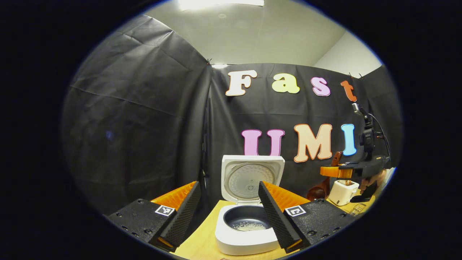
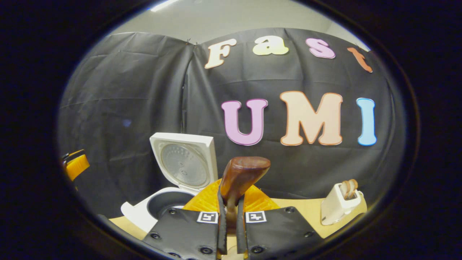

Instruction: Close the left gripper, press the button to open the rice cooker; take a wooden spoon from the chopstick holder with the right hand, scoop a spoonful of rice and pour it into the rice cooker, then put the wooden spoon back into the chopstick holder.

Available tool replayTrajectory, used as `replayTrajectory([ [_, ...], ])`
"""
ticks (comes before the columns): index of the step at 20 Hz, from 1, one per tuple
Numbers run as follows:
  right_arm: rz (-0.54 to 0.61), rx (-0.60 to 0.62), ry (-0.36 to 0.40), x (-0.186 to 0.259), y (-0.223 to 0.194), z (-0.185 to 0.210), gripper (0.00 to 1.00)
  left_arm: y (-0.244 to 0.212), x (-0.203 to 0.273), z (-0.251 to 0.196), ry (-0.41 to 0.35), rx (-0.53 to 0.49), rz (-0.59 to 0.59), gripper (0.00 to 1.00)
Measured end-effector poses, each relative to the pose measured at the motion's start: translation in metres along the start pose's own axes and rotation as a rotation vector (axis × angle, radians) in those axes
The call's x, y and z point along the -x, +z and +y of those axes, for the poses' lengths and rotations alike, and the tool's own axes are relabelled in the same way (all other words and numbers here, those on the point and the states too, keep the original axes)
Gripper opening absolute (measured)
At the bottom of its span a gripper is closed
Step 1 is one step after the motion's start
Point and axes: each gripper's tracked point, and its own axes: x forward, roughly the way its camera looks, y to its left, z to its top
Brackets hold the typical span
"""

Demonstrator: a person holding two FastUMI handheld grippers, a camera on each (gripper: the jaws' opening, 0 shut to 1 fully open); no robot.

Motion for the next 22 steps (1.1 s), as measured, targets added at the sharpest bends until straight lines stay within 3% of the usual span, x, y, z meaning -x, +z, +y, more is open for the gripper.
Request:
replayTrajectory([
  [12,0.055,-0.045,-0.258,0.091,-0.041,-0.157,0.12,0.01,-0.019,-0.065,-0.084,-0.003,-0.024,0.94],
  [14,0.069,-0.064,-0.305,0.103,-0.05,-0.183,0.15,0.007,-0.019,-0.073,-0.095,-0.004,-0.016,0.94],
  [15,0.075,-0.072,-0.326,0.109,-0.055,-0.194,0.12,0.006,-0.019,-0.077,-0.1,-0.008,-0.012,0.94],
  [22,0.141,-0.117,-0.425,0.143,-0.104,-0.252,0.12,0.007,-0.02,-0.102,-0.13,-0.025,-0.007,0.94],
])
